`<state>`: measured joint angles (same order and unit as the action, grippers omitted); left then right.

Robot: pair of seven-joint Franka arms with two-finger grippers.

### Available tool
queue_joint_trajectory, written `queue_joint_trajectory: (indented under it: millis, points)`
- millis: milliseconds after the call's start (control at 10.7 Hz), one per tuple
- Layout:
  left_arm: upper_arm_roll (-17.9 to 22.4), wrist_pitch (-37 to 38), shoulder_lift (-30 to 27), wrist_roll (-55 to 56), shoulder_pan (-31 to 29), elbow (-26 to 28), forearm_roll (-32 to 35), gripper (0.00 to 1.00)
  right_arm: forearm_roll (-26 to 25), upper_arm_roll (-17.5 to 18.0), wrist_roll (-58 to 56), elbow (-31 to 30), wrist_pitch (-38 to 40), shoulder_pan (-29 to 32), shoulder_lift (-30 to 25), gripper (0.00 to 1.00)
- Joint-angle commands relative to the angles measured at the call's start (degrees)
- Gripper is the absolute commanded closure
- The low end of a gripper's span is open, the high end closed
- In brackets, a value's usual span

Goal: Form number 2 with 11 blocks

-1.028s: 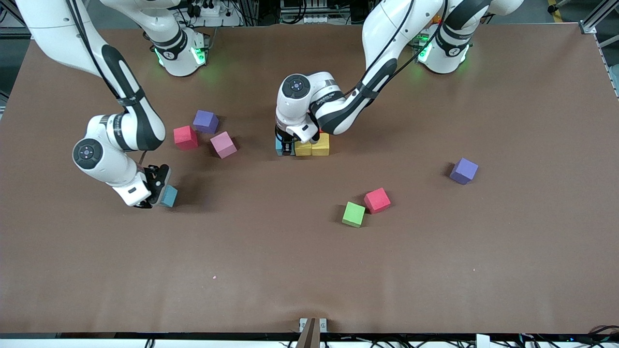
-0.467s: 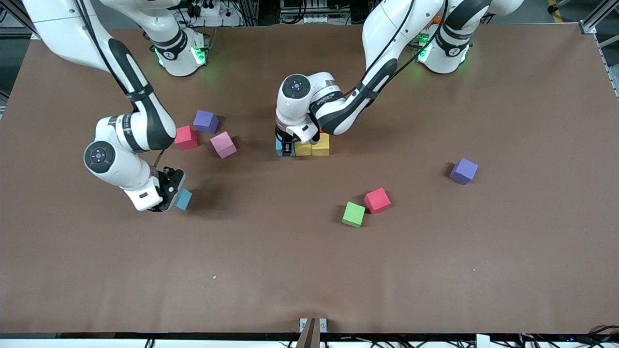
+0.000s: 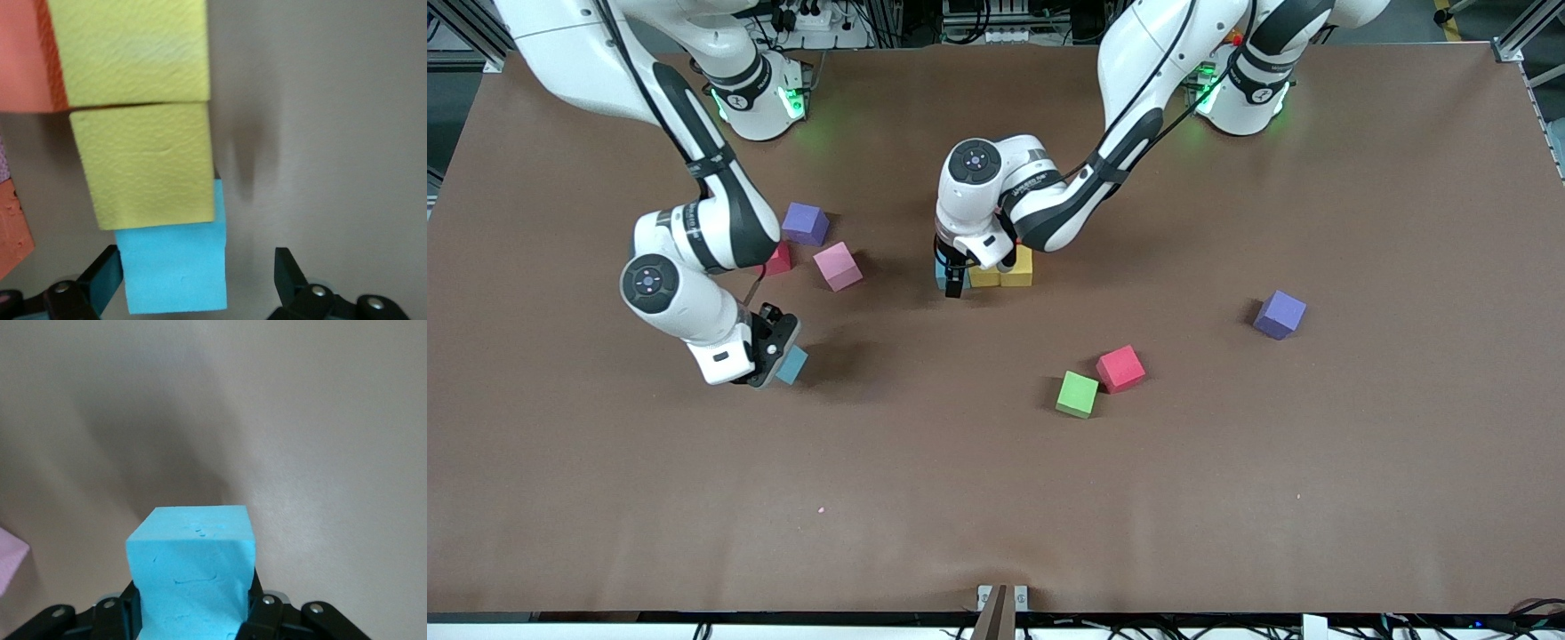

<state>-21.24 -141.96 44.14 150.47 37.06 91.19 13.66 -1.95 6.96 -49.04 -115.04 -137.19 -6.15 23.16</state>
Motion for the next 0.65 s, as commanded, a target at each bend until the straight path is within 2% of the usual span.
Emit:
queue_joint_trajectory:
  millis: [0, 93, 280, 561]
  points:
    - [-0.7, 3.2, -4.7, -2.1, -2.2, 0.8, 0.8, 0.0, 3.2, 3.1, 8.0, 0.5, 2.3, -1.1, -1.1, 0.48]
    - [-1.3, 3.4, -5.6, -3.3, -3.7, 0.9, 0.7, 0.0, 3.8, 4.6, 11.8, 1.1, 2.9, -1.2, -1.0, 0.48]
    - [-3.9, 7.0, -7.1, -10.4, -7.4, 0.7, 0.6, 0.0, 3.8, 4.9, 18.7, 1.7, 2.8, -3.7, -0.8, 0.48]
    - [-5.2, 12.7, -9.4, -25.0, -13.5, 0.5, 0.5, 0.0, 3.8, 4.9, 32.9, 2.2, 2.9, -8.6, -0.7, 0.49]
